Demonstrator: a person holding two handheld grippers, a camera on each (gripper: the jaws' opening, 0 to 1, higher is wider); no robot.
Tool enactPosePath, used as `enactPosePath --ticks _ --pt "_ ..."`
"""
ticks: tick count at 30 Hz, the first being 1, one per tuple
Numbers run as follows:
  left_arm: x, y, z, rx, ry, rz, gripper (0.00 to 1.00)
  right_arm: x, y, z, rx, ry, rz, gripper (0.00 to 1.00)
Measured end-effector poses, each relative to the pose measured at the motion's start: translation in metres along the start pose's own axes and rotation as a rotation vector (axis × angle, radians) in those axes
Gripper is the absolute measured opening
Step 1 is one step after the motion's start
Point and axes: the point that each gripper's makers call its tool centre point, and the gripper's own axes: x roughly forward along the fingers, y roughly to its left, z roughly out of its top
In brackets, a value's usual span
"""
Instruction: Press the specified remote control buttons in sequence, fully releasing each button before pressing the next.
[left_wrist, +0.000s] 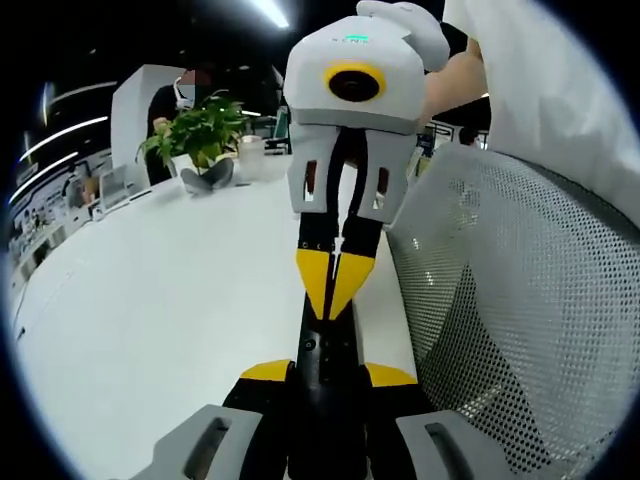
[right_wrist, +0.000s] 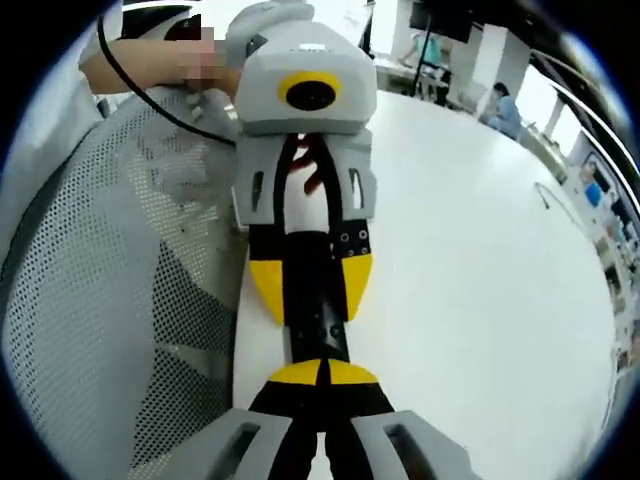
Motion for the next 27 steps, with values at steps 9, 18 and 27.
enactPosePath --ticks 9,18,27 --pt "0.0002 0.0001 0.0002 -0.011 -0.003 0.002 0.26 -0.0009 0.0008 -0.0012 0.02 0.004 0.031 0.0" --pt "0.0005 0.0001 -0.0001 -0.009 -0.003 0.002 0.26 -0.0037 0.002 -0.0064 0.009 0.043 0.02 0.0" --pt "0.0004 0.0002 -0.0001 -0.003 0.0 0.001 0.26 -0.0022 0.0005 -0.0068 0.036 0.06 0.021 0.0"
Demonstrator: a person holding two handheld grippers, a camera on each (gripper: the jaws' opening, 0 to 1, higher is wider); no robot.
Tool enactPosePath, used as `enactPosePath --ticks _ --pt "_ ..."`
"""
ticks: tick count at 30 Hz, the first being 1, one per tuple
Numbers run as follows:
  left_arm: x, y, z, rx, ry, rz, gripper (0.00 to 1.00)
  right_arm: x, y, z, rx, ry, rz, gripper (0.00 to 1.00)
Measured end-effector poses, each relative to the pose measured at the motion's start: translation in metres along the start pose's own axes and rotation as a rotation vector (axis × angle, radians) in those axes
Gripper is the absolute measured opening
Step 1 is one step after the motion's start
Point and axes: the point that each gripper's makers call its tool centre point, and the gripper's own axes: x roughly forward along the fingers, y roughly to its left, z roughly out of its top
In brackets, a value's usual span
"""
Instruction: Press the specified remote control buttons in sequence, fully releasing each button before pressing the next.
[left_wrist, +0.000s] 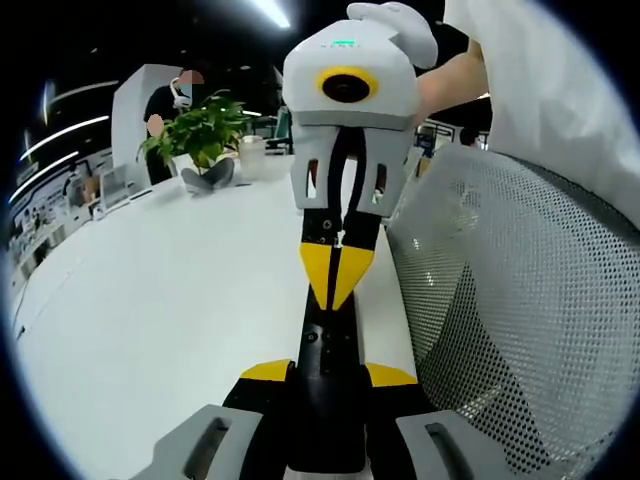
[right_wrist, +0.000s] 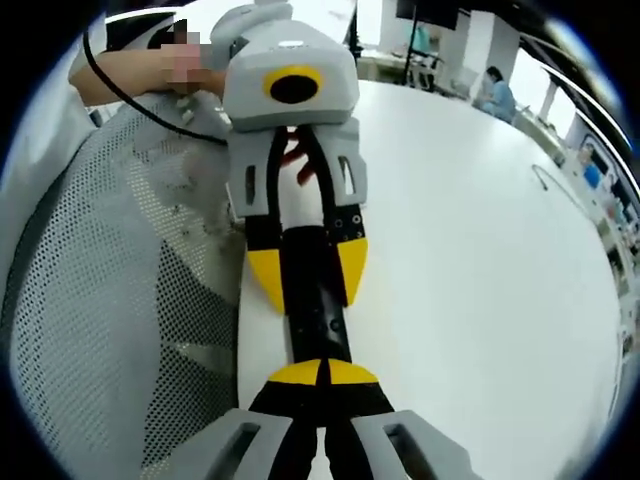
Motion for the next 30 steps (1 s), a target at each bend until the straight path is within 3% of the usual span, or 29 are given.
enactPosePath --ticks 3,8,10,14,23,30 --pt "0.0 0.0 0.0 0.002 0.001 0.0 0.26 0.0 0.0 -0.001 0.02 -0.003 0.006 0.0" --pt "0.0 0.0 0.0 0.003 0.002 0.0 0.26 -0.002 -0.001 -0.001 0.072 -0.061 0.009 0.0" --pt "0.0 0.0 0.0 0.004 0.002 0.001 0.26 -0.003 0.0 0.001 0.157 -0.091 0.034 0.0" --pt "0.0 0.0 0.0 0.003 0.002 0.002 0.26 -0.005 -0.002 -0.001 0.194 -0.085 0.053 0.0" --pt "0.0 0.0 0.0 0.001 0.001 0.001 0.26 -0.009 0.001 -0.01 0.148 -0.051 0.033 0.0" --pt "0.0 0.0 0.0 0.0 0.0 0.0 0.26 -0.007 0.001 -0.01 -0.02 0.03 0.002 0.0"
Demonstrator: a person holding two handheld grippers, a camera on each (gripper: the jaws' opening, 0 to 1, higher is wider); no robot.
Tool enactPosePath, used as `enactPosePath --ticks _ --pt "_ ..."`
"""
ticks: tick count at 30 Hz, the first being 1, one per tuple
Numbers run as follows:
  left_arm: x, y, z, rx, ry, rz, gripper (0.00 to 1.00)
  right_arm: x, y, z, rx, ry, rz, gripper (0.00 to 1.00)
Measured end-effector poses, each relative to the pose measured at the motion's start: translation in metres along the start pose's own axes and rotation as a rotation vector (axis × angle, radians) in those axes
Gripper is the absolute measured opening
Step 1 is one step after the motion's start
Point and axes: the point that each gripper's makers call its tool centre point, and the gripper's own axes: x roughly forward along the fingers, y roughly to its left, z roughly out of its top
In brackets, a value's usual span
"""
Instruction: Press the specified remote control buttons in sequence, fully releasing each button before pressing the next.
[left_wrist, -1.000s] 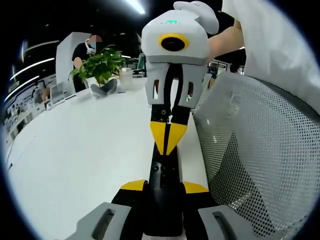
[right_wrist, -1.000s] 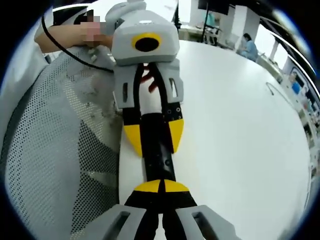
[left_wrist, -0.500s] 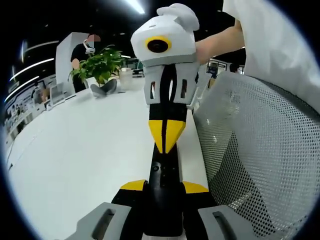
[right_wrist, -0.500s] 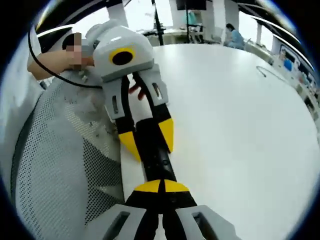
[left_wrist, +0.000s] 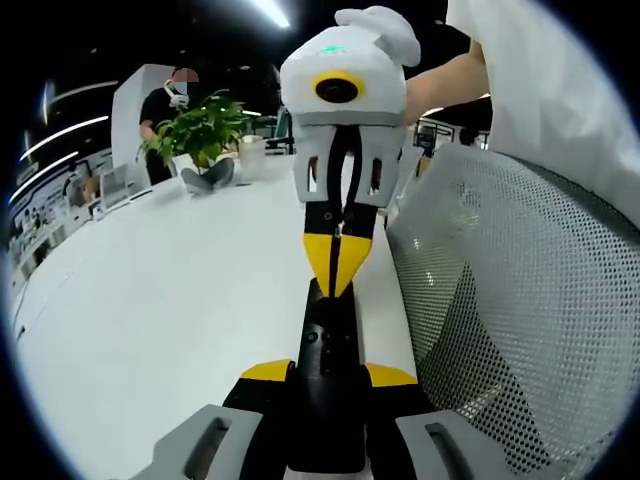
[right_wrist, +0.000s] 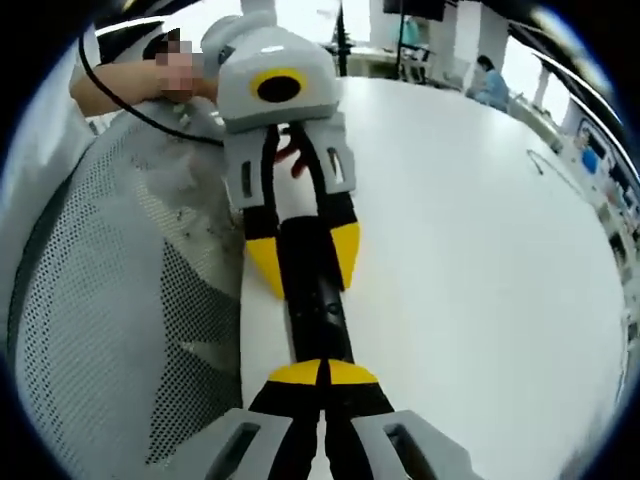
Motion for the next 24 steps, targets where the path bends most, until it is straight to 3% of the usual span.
enactPosePath --ticks 7,12,17,20,23,24 --pt "0.0002 0.0004 0.0001 -0.013 -0.004 -0.002 0.26 0.0028 0.0008 -0.0003 -0.238 0.127 -0.005 0.0" --pt "0.0002 0.0004 -0.0002 -0.01 -0.002 -0.002 0.26 0.004 0.0003 -0.0007 -0.257 0.143 -0.006 0.0" --pt "0.0001 -0.0001 -0.0001 -0.006 0.0 -0.002 0.26 0.0049 -0.0014 0.0013 -0.164 0.122 -0.037 0.0" --pt "0.0 -0.0003 -0.0003 -0.003 0.002 -0.002 0.26 0.0048 0.0004 0.0007 -0.229 0.121 -0.05 0.0" --pt "0.0007 -0.0006 0.0 0.007 0.006 -0.001 0.26 0.0055 0.0016 0.0005 -0.343 0.171 -0.074 0.0" --pt "0.0009 -0.0008 0.0001 0.014 0.009 -0.002 0.26 0.0061 0.0024 0.0008 -0.327 0.168 -0.069 0.0"
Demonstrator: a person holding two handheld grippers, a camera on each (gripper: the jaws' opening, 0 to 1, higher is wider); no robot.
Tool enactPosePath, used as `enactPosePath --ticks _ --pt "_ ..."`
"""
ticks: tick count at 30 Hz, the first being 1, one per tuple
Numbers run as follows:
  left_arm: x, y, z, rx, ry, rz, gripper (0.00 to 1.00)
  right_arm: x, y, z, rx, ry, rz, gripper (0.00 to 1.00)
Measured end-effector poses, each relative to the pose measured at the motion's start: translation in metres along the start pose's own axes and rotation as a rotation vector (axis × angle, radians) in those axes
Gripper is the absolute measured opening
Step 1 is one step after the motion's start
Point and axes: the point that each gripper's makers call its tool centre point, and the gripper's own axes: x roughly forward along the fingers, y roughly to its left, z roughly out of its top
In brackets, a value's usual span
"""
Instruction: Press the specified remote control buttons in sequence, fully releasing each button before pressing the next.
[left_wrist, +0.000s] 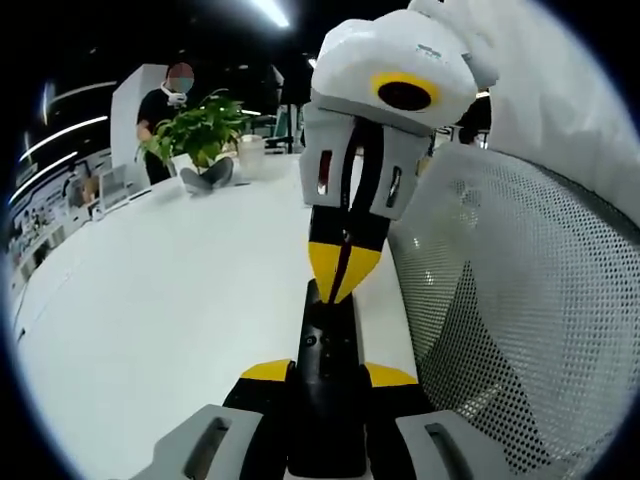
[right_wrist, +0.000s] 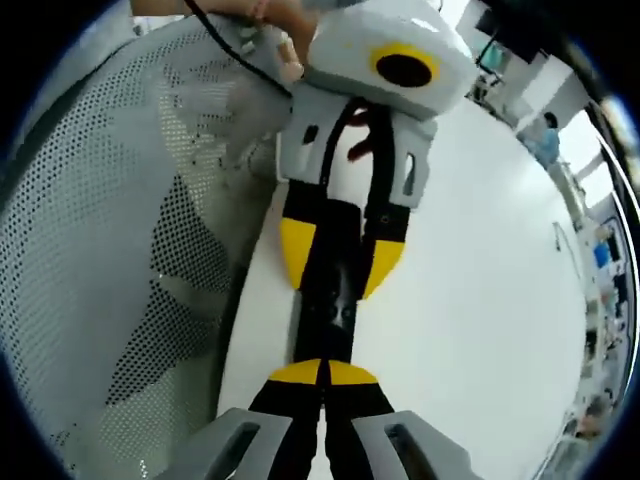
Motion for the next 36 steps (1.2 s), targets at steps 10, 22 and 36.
enactPosePath --ticks 10,22,36 --pt "0.0 0.001 0.0 0.0 -0.001 0.003 0.26 -0.007 -0.007 0.001 0.276 -0.331 -0.085 0.0" --pt "0.0 0.001 0.0 -0.001 -0.002 0.001 0.26 -0.003 -0.007 0.01 0.151 -0.28 -0.069 0.0" --pt "0.0 0.001 0.0 -0.003 -0.002 0.0 0.26 0.004 -0.009 0.012 0.092 -0.052 0.098 0.0"
